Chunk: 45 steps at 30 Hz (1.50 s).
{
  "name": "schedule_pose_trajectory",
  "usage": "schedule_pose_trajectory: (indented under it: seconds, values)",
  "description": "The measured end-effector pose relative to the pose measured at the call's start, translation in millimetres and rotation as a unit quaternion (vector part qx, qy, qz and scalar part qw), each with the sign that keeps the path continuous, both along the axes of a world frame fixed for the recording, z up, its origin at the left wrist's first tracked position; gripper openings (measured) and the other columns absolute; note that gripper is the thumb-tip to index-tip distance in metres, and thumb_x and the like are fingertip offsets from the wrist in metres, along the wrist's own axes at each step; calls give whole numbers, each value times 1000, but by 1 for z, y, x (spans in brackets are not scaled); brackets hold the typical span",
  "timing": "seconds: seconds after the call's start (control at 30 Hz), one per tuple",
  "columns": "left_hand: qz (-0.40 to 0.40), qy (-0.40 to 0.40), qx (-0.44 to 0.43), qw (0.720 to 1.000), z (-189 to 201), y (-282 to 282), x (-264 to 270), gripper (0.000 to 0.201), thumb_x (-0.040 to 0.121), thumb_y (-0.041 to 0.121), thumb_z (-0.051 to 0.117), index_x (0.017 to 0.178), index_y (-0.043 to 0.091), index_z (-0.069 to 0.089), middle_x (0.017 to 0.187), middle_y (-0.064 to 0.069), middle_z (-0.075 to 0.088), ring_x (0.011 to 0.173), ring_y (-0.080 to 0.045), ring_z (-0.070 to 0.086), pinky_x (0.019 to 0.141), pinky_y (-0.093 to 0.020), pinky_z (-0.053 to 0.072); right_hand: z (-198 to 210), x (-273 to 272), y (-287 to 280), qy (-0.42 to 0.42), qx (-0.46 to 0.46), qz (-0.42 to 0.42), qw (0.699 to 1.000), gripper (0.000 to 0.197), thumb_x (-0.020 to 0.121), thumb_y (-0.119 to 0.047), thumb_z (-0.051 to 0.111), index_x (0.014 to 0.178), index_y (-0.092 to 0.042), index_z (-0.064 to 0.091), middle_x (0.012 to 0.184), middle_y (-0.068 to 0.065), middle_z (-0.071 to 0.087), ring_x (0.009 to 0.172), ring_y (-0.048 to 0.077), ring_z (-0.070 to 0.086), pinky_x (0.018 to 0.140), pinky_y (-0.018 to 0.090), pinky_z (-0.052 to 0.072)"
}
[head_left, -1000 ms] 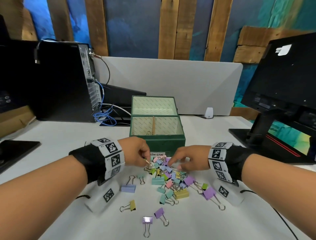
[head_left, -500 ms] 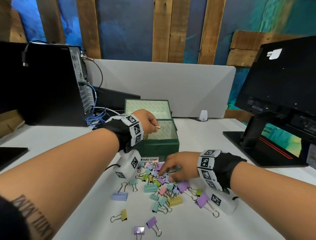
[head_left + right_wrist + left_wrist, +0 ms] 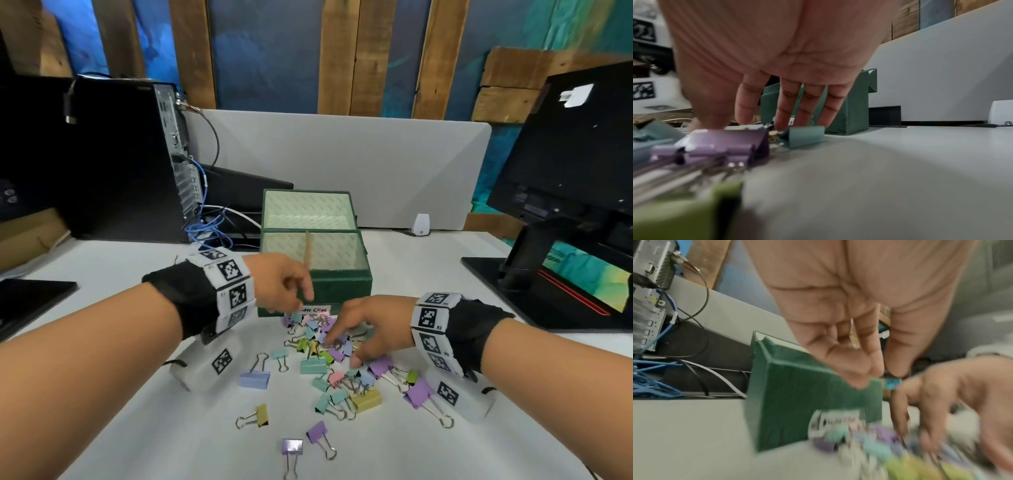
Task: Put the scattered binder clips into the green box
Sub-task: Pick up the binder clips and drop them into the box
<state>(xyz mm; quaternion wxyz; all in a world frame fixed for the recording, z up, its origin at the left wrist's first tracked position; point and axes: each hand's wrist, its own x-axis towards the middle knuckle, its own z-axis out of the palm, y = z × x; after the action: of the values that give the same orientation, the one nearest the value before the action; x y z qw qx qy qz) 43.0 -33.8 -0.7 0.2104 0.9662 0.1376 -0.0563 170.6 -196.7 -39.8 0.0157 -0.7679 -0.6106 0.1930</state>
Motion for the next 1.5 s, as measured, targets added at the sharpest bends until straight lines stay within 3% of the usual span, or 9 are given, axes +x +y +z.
schedule_pose_trajectory:
  seconds: [0.1, 0.23, 0.37, 0.57, 0.7, 0.9, 1.03, 1.27, 1.5]
  values:
    - [-32, 115, 61, 991, -15, -1, -13, 26, 78, 28, 71, 103, 33, 64, 89, 3, 66, 70, -11, 58, 65, -17, 44, 0, -2, 0, -15, -17, 5, 1000, 42, 81, -31, 68, 120, -45, 57, 123, -10, 53, 114, 14, 51, 102, 37, 42]
    - [-28, 142, 116, 983, -27, 0, -18, 39, 76, 35, 72, 114, 32, 61, 110, 2, 67, 84, -12, 56, 64, -17, 39, 1, -3, 0, -30, -15, 1, 999, 34, 82, -29, 69, 115, -36, 63, 114, -13, 55, 106, 12, 54, 96, 29, 44]
    - [-24, 129, 97, 987, -38, -4, -15, 37, 74, 34, 74, 109, 33, 60, 97, 9, 59, 82, -11, 54, 70, -20, 42, 2, -3, 0, -46, -1, -4, 999, 26, 84, -25, 67, 110, -27, 67, 97, -15, 53, 89, 7, 51, 82, 22, 45]
    - [-37, 104, 106, 988, -44, -2, -11, 23, 76, 28, 73, 95, 33, 63, 87, 13, 52, 82, -10, 52, 83, -26, 48, 0, 0, 0, -47, 14, -7, 999, 19, 85, -21, 65, 103, -23, 70, 85, -14, 54, 82, 6, 52, 67, 11, 40]
    - [-45, 91, 110, 989, -46, 0, -10, 22, 75, 23, 73, 73, 33, 54, 94, 10, 59, 82, -11, 53, 75, -24, 47, -1, 1, 1, -41, 20, -12, 999, 19, 85, -20, 65, 103, -23, 71, 89, -13, 55, 81, 5, 51, 68, 11, 40]
    - [-55, 65, 115, 990, -49, 4, -9, 20, 77, 18, 70, 73, 28, 53, 86, 11, 57, 72, -8, 50, 59, -13, 39, -2, 1, 0, -35, 22, -20, 999, 17, 83, -18, 67, 99, -22, 71, 83, -15, 50, 74, 1, 47, 71, 14, 42]
    - [-52, 47, 112, 991, -51, 7, -8, 28, 76, 15, 69, 65, 29, 49, 91, 9, 60, 76, -9, 52, 62, -14, 41, -2, 1, -1, -43, 47, -32, 997, 18, 81, -15, 65, 96, -21, 72, 91, -12, 55, 73, 1, 49, 70, 13, 43]
    - [-55, 39, 114, 991, -55, 9, -6, 25, 78, 16, 69, 70, 30, 50, 90, 10, 57, 80, -10, 52, 62, -14, 40, 30, 8, -4, 18, 171, -89, 981, 17, 83, -13, 65, 91, -26, 72, 91, -10, 66, 91, 12, 64, 87, 25, 54]
    - [-40, 42, 105, 993, -53, 7, -8, 28, 77, 14, 68, 67, 31, 49, 84, 13, 55, 81, -11, 53, 75, -22, 48, 74, 30, 38, -47, 250, -154, 955, 16, 86, -19, 64, 99, -24, 72, 86, -14, 59, 87, 9, 57, 78, 21, 46]
